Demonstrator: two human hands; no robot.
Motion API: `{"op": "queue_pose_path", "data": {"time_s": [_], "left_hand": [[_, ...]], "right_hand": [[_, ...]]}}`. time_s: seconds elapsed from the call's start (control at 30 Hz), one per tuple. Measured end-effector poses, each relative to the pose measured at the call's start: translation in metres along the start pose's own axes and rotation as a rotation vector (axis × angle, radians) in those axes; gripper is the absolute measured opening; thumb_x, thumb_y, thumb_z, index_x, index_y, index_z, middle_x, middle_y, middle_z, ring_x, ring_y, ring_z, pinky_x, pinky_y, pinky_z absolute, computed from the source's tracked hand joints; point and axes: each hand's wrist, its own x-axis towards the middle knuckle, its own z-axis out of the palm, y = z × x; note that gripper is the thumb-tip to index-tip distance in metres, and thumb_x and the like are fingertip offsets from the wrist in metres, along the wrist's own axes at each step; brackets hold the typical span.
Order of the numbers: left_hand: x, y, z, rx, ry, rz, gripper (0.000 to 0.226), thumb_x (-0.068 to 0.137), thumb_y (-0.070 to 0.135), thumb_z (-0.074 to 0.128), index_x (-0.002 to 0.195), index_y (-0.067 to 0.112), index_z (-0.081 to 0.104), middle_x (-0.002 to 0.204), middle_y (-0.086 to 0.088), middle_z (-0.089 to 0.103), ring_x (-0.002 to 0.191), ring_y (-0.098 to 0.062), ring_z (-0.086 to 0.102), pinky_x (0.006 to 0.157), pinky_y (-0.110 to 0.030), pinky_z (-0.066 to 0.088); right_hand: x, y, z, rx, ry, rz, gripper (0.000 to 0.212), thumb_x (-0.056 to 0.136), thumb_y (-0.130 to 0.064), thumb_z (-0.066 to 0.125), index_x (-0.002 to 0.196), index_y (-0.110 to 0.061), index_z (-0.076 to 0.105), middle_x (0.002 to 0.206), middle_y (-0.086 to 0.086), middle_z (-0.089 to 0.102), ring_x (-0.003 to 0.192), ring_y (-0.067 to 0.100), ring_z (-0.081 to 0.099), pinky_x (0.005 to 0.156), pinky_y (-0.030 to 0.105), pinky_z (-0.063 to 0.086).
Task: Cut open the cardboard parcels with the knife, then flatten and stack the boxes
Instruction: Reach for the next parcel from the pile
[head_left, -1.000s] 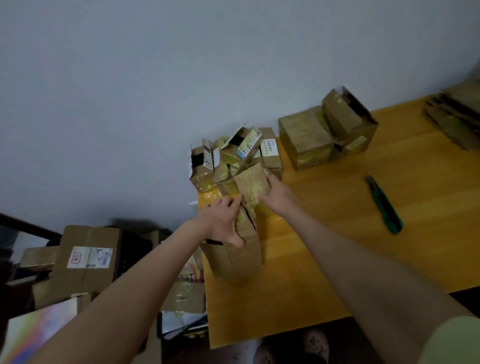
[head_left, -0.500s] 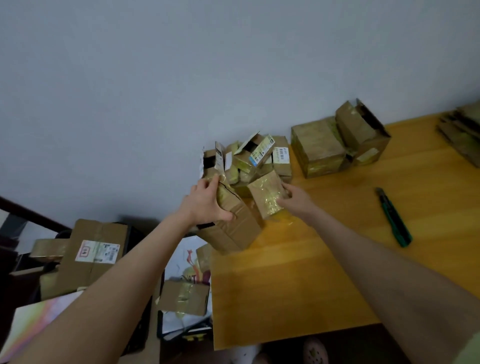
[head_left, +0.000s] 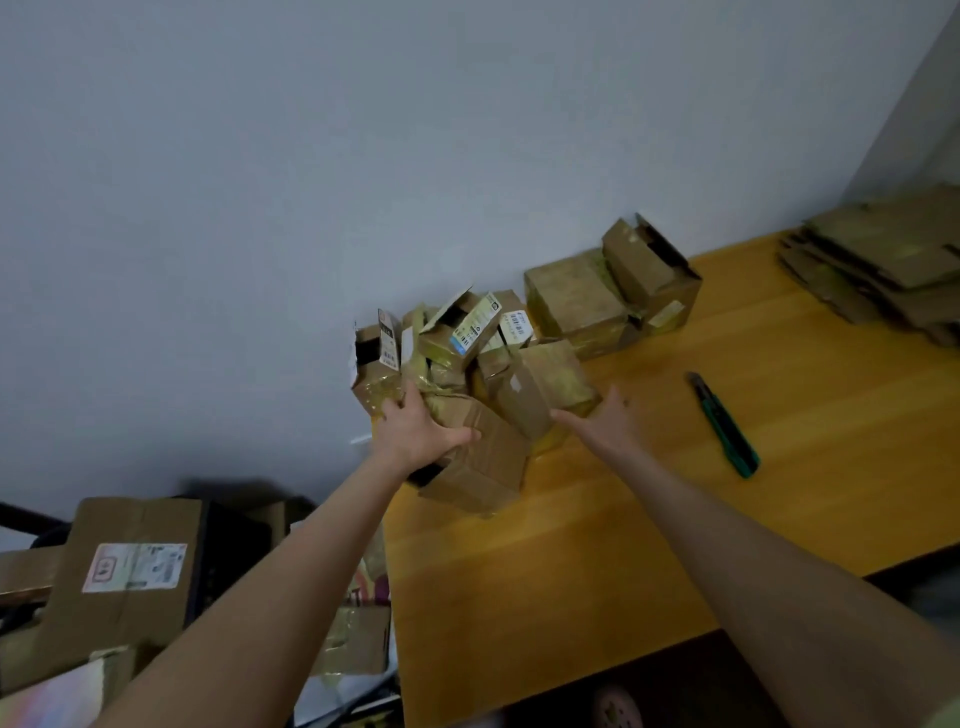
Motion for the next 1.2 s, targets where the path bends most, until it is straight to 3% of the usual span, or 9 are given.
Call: {"op": "queue_pose_path", "data": {"time_s": [0.1,0.2,0.3,0.43,0.63,0.7,0.9,1.07,1.2], "left_hand": [[0.004,-0.007,0.004,-0.125,-0.078,-0.01,0.124,0.063,0.063,0.077,0.155,0.019,0.007,0.151,-0.021,0.02,0.14,-0.039,0.023,0.114,-0.049,0.029],[0.007,-0.016,0.006,-0.236,-0.168,-0.051,0.138,0.035,0.077,0.075,0.151,0.022,0.024,0.149,-0.013,0.033,0.136,-0.034,0.034,0.111,-0.05,0.035],[0.015,-0.024,0.012,-0.221,-0.21,-0.044,0.14,0.025,0.083,0.073,0.145,0.024,0.034,0.145,-0.01,0.04,0.132,-0.032,0.04,0.108,-0.049,0.039],[0.011,-0.023,0.007,-0.172,-0.191,0.0,0.152,0.015,0.092,0.065,0.146,0.022,0.031,0.146,-0.011,0.038,0.135,-0.033,0.035,0.11,-0.05,0.036],[0.002,-0.018,0.005,-0.312,-0.096,-0.067,0.136,0.039,0.077,0.074,0.151,0.018,0.023,0.147,-0.014,0.031,0.134,-0.036,0.036,0.11,-0.049,0.037],[0.003,-0.015,0.012,-0.383,-0.118,-0.084,0.136,0.036,0.077,0.072,0.15,0.02,0.024,0.149,-0.013,0.031,0.135,-0.035,0.036,0.11,-0.05,0.037],[0.013,0.009,0.05,-0.519,-0.254,-0.059,0.115,0.061,0.063,0.076,0.152,0.024,0.018,0.15,-0.007,0.034,0.133,-0.032,0.038,0.107,-0.046,0.038],[0.025,0.036,0.087,-0.649,-0.37,-0.107,0.083,0.083,0.044,0.07,0.15,0.021,0.026,0.131,-0.006,0.05,0.114,-0.028,0.054,0.097,-0.044,0.047],[0.04,0.046,0.091,-0.728,-0.399,-0.182,0.073,0.083,0.048,0.068,0.144,0.02,0.039,0.119,-0.004,0.061,0.101,-0.023,0.06,0.079,-0.036,0.05]], "right_hand": [[-0.002,-0.004,0.002,0.106,0.11,-0.033,0.093,0.08,-0.067,0.059,0.149,-0.015,0.025,0.149,0.013,0.03,0.135,0.034,0.035,0.107,0.052,0.036],[-0.009,-0.006,0.002,0.113,0.28,-0.022,0.076,0.084,-0.063,0.056,0.139,-0.014,0.037,0.138,0.011,0.037,0.123,0.031,0.042,0.099,0.047,0.042],[-0.011,-0.008,-0.007,0.013,0.227,-0.056,0.093,0.078,-0.061,0.065,0.147,-0.013,0.026,0.149,0.012,0.026,0.132,0.032,0.034,0.105,0.047,0.038],[-0.001,-0.022,-0.017,-0.028,0.081,-0.051,0.112,0.072,-0.056,0.075,0.154,-0.019,0.008,0.158,0.014,0.007,0.145,0.034,0.012,0.114,0.052,0.026],[-0.001,-0.026,0.011,-0.123,0.137,0.027,0.082,0.092,-0.042,0.059,0.154,-0.021,0.009,0.159,0.016,0.004,0.142,0.039,0.021,0.112,0.05,0.03],[-0.005,-0.02,0.02,-0.153,0.135,0.056,0.081,0.093,-0.041,0.057,0.154,-0.018,0.01,0.158,0.016,0.005,0.142,0.039,0.019,0.112,0.05,0.029],[0.0,0.01,0.0,-0.185,0.154,0.084,0.066,0.098,-0.038,0.048,0.152,-0.015,0.017,0.156,0.017,0.014,0.141,0.036,0.02,0.113,0.046,0.027],[0.028,0.044,-0.035,-0.273,0.191,0.182,0.053,0.102,-0.026,0.041,0.15,-0.012,0.022,0.158,0.016,0.011,0.143,0.033,0.016,0.115,0.043,0.025],[0.056,0.076,-0.058,-0.344,0.181,0.254,0.057,0.101,-0.025,0.04,0.152,-0.015,0.016,0.16,0.013,0.003,0.146,0.032,0.006,0.117,0.044,0.019]]}}
